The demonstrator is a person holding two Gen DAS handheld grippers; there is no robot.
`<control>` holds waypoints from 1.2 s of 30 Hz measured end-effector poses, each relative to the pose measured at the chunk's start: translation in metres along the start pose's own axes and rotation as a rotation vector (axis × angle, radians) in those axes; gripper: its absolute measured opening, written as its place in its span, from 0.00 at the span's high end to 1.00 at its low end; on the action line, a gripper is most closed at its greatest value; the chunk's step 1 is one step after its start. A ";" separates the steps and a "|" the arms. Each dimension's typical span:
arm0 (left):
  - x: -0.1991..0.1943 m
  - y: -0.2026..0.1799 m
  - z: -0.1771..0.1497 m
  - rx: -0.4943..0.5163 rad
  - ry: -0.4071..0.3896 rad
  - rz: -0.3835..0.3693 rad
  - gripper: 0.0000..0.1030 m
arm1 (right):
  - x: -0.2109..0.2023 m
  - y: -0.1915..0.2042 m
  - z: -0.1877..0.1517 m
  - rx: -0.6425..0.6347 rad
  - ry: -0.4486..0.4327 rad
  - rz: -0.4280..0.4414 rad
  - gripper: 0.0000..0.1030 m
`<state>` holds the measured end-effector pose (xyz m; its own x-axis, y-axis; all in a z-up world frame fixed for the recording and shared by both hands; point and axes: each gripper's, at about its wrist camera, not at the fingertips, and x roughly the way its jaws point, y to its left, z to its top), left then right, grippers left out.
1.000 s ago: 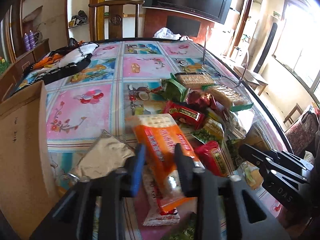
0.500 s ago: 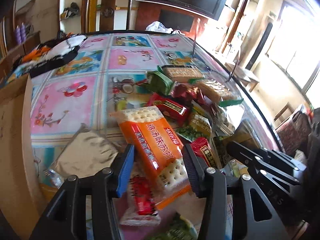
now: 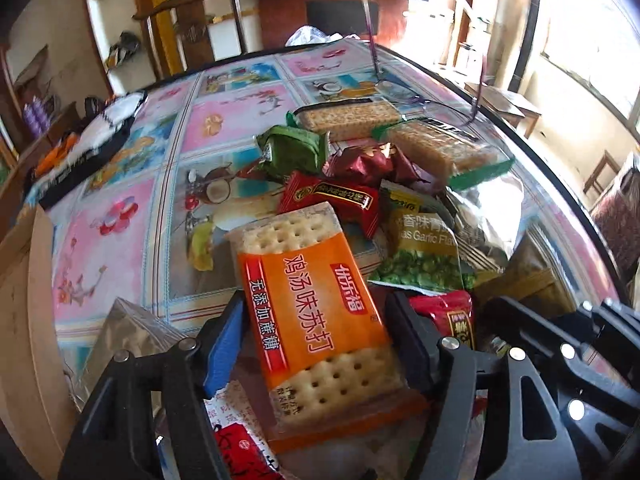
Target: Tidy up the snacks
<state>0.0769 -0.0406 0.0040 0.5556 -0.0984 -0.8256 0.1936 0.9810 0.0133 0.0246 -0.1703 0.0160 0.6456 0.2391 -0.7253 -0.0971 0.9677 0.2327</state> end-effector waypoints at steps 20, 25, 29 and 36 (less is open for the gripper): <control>-0.042 0.030 -0.002 -0.079 -0.127 -0.104 0.49 | -0.004 -0.002 0.002 0.011 -0.022 -0.002 0.75; -0.043 0.033 0.000 -0.095 -0.130 -0.107 0.49 | -0.005 -0.002 0.003 0.013 -0.027 -0.002 0.75; -0.048 0.034 -0.001 -0.097 -0.140 -0.108 0.49 | -0.008 -0.003 0.003 0.016 -0.039 -0.002 0.75; -0.057 0.039 -0.001 -0.106 -0.163 -0.113 0.49 | -0.012 -0.002 0.004 0.013 -0.062 0.006 0.76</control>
<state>0.0514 0.0034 0.0509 0.6606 -0.2258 -0.7160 0.1808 0.9735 -0.1402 0.0198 -0.1754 0.0270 0.6910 0.2391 -0.6822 -0.0913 0.9650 0.2458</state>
